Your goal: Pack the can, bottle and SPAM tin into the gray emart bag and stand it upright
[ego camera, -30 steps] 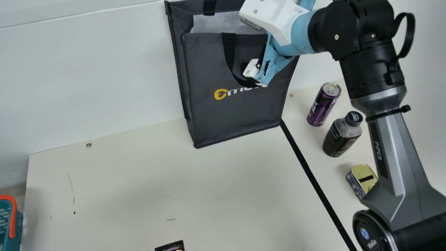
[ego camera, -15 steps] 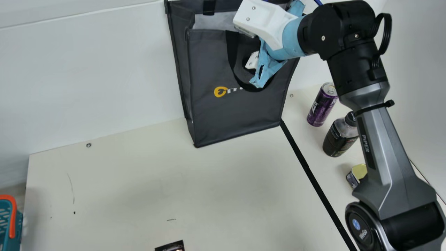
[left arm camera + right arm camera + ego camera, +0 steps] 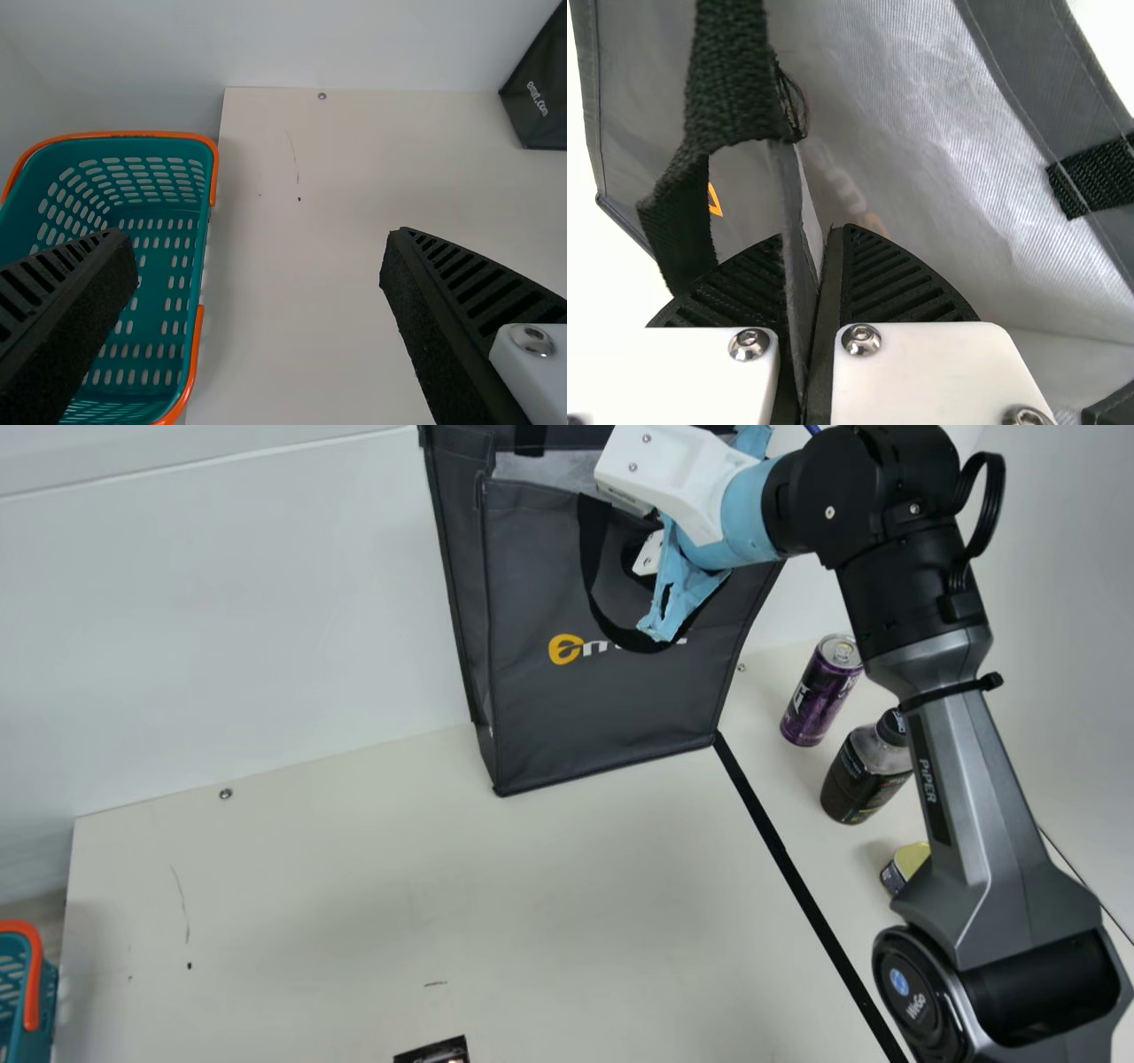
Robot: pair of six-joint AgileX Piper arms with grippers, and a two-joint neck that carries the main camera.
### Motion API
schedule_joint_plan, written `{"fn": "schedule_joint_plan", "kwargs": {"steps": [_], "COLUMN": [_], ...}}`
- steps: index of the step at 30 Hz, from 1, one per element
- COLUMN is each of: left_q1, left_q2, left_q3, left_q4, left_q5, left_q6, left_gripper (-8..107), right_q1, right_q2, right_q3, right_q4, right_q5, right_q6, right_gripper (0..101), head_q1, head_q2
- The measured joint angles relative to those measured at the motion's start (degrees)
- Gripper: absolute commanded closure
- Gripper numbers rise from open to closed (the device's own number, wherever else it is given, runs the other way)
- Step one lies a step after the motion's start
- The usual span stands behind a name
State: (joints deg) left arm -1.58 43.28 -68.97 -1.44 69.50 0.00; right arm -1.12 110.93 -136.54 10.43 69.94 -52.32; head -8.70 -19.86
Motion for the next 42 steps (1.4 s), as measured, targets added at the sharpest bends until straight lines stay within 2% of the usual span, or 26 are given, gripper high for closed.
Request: {"fn": "schedule_joint_plan", "kwargs": {"steps": [16, 42], "left_q1": [0.00, 0.00], "left_q2": [0.00, 0.00], "left_q3": [0.00, 0.00], "left_q4": [0.00, 0.00], "left_q5": [0.00, 0.00], "left_q6": [0.00, 0.00], "left_gripper": [9, 9], "right_q1": [0.93, 6.59], "right_q2": [-2.59, -12.33], "right_q3": [0.31, 4.97], "right_q4": [0.26, -5.23], "right_q5": [0.06, 0.02], "right_q6": [0.49, 4.30], "right_gripper": [101, 101], "head_q1": [0.00, 0.00], "head_q2": [0.00, 0.00]}}
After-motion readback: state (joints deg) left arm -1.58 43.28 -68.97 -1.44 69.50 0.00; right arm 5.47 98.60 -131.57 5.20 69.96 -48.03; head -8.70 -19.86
